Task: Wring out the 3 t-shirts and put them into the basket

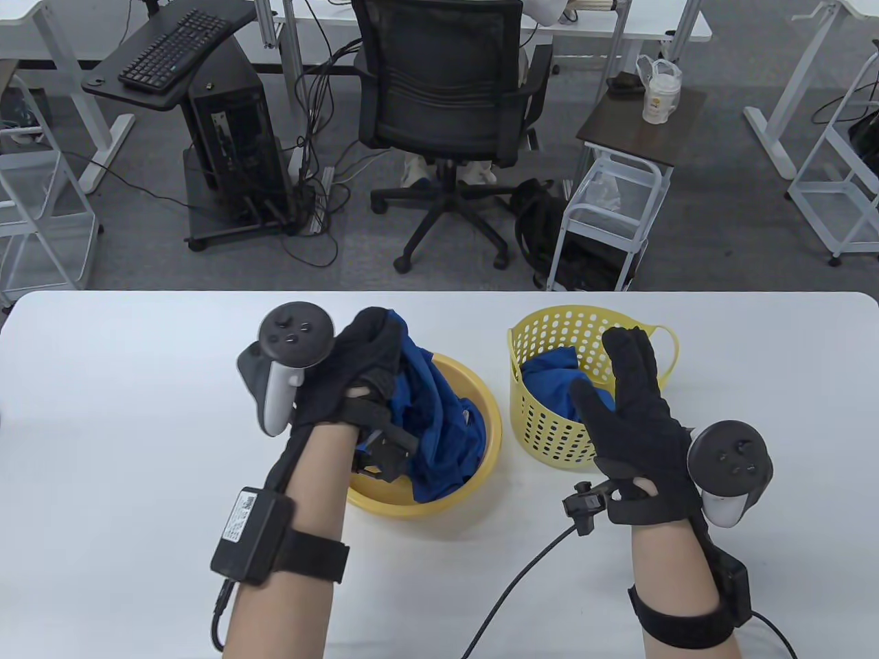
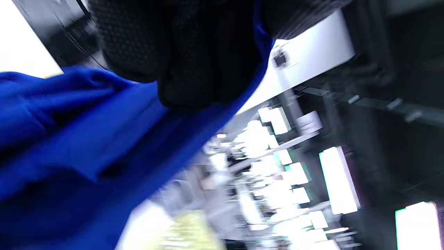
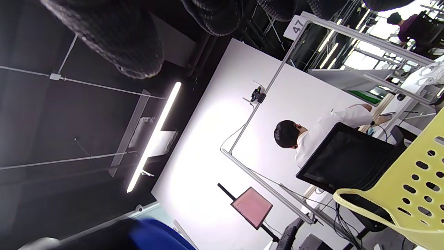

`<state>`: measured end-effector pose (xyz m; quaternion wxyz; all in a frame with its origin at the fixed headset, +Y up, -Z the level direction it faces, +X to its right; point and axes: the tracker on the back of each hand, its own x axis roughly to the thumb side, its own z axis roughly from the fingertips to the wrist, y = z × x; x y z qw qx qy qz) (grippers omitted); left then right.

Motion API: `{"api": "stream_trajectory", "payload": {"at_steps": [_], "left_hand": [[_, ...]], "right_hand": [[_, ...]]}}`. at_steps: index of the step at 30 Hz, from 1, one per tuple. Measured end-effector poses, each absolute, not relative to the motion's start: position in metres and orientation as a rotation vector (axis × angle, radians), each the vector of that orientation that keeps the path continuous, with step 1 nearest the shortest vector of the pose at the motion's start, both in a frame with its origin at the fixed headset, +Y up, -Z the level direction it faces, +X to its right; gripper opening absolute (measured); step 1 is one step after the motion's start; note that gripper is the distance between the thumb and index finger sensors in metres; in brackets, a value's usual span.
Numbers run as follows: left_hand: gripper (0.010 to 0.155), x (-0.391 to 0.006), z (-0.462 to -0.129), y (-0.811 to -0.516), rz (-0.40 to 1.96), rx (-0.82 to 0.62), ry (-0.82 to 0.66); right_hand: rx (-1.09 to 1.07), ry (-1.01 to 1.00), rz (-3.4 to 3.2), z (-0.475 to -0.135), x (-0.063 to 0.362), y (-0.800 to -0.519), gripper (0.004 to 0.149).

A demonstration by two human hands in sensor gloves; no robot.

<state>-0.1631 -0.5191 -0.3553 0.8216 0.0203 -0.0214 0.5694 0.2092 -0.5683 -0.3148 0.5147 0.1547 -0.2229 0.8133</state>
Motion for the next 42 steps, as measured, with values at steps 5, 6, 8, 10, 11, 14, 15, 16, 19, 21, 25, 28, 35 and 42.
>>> {"api": "stream_trajectory", "payload": {"at_steps": [5,6,8,10,11,14,15,16,19,21,25,28,35,42], "left_hand": [[0.042,-0.164,-0.317,-0.463,1.374,0.050,-0.316],[0.042,-0.161,-0.311,-0.456,1.365,0.062,-0.343],[0.043,-0.153,-0.298,-0.440,1.378,0.110,-0.411],[0.043,-0.146,-0.288,-0.429,1.413,0.118,-0.484],[0.043,-0.142,-0.284,-0.424,1.439,0.105,-0.536],[0.043,-0.128,-0.273,-0.409,1.469,0.041,-0.686],[0.043,-0.123,-0.269,-0.406,1.473,0.028,-0.726],[0.043,-0.118,-0.265,-0.403,1.479,0.013,-0.762],[0.043,-0.103,-0.252,-0.399,1.499,-0.046,-0.871],[0.043,-0.096,-0.247,-0.399,1.510,-0.080,-0.919],[0.043,-0.094,-0.248,-0.405,1.545,-0.114,-0.969],[0.043,-0.111,-0.257,-0.408,1.573,-0.073,-0.920],[0.044,-0.253,-0.290,-0.446,1.614,0.257,-0.323],[0.075,-0.267,-0.315,-0.527,1.250,0.256,0.001]], "right_hand": [[0.469,-0.405,2.077,-0.327,0.190,-0.582,0.090],[0.489,-0.366,2.107,-0.329,0.186,-0.585,0.093],[0.540,-0.257,2.183,-0.335,0.176,-0.591,0.097],[0.574,-0.155,2.263,-0.340,0.167,-0.597,0.102],[0.569,-0.099,2.310,-0.341,0.164,-0.601,0.104],[0.627,0.009,2.385,-0.346,0.146,-0.613,0.112],[0.642,-0.007,2.386,-0.346,0.142,-0.615,0.115],[0.666,-0.048,2.380,-0.346,0.137,-0.618,0.119],[0.769,-0.202,2.240,-0.344,0.120,-0.628,0.126],[0.898,-0.145,2.103,-0.343,0.106,-0.637,0.124],[0.983,0.015,1.806,-0.335,0.074,-0.651,0.085],[0.985,0.145,1.738,-0.335,0.071,-0.650,0.046],[0.406,-0.400,2.057,-0.348,0.160,-0.616,0.045],[0.397,-0.740,2.204,-0.325,0.167,-0.585,0.044]]}}
